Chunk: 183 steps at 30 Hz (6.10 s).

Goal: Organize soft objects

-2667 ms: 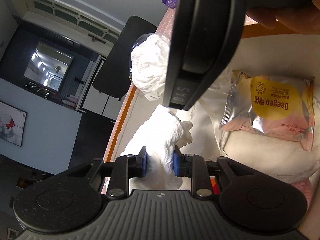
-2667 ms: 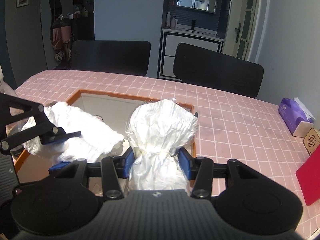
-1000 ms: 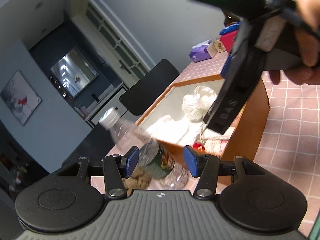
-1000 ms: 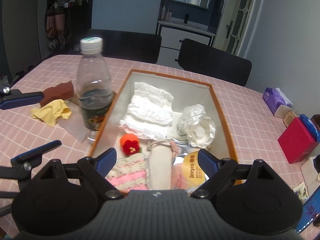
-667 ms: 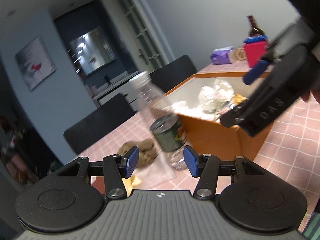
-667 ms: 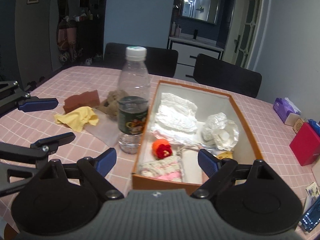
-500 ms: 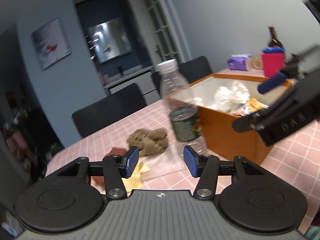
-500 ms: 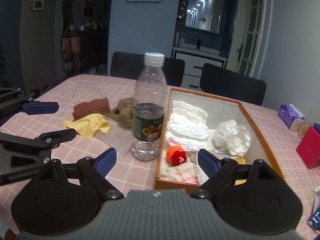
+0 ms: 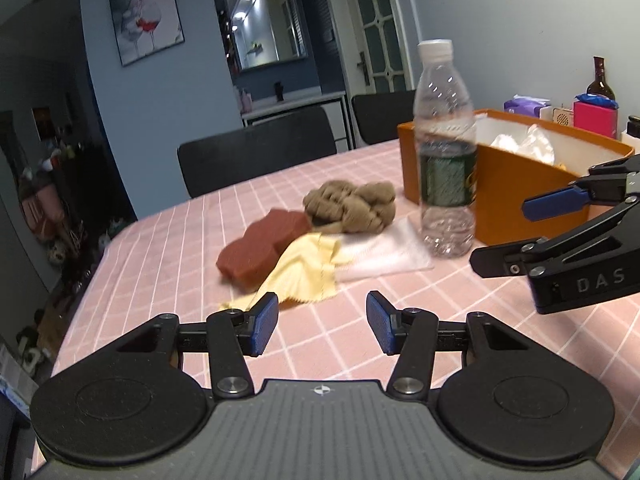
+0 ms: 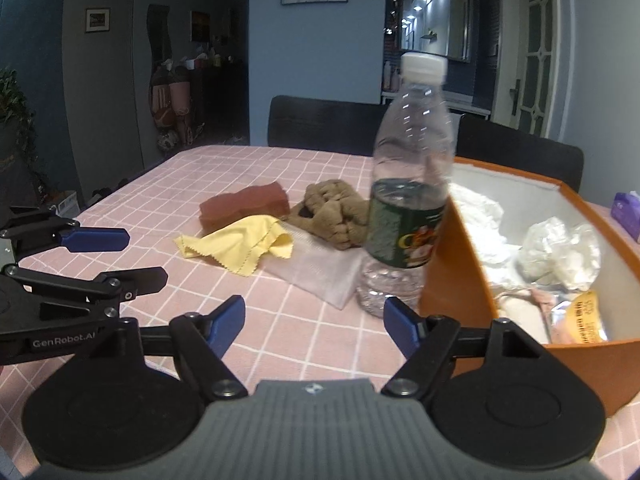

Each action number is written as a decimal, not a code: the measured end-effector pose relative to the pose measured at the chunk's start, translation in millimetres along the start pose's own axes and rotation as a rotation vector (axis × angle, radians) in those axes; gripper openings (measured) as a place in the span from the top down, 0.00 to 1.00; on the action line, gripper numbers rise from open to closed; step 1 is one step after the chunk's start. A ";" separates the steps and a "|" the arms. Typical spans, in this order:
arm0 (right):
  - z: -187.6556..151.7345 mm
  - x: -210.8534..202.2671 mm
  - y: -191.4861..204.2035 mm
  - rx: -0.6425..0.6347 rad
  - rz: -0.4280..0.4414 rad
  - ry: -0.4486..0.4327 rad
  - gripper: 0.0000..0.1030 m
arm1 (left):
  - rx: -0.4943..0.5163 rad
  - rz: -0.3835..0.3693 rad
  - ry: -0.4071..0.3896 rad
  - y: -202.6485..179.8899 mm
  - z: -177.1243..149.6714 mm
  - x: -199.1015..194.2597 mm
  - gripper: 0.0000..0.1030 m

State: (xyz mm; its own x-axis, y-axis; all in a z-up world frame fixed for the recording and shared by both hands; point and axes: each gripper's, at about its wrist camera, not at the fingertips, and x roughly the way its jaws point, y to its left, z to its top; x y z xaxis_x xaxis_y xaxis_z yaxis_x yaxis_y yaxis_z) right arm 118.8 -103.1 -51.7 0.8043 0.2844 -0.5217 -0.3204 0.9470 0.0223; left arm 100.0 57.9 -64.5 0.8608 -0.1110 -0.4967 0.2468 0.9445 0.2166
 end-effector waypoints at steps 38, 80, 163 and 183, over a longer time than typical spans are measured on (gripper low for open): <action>20.7 169.9 27.0 -0.064 0.027 0.133 1.00 | -0.171 -0.157 0.195 74.8 10.1 128.6 0.97; -58.2 55.0 13.7 -0.007 0.027 0.158 0.06 | -0.102 -0.015 0.226 1.5 -43.0 18.4 0.49; 70.0 21.2 -239.6 0.265 0.045 0.259 1.00 | 0.128 -0.183 0.194 -188.8 178.2 127.9 0.96; 57.9 41.0 -266.2 0.319 0.065 0.336 0.67 | 0.064 -0.153 0.252 -186.8 175.8 134.7 0.56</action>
State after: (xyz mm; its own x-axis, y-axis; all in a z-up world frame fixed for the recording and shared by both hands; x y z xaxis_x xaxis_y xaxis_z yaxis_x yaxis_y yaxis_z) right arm 266.0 -334.9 -29.7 0.5643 0.3301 -0.7567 -0.1521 0.9425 0.2977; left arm 248.1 -187.9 -24.1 0.6760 -0.1629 -0.7187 0.3998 0.9003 0.1720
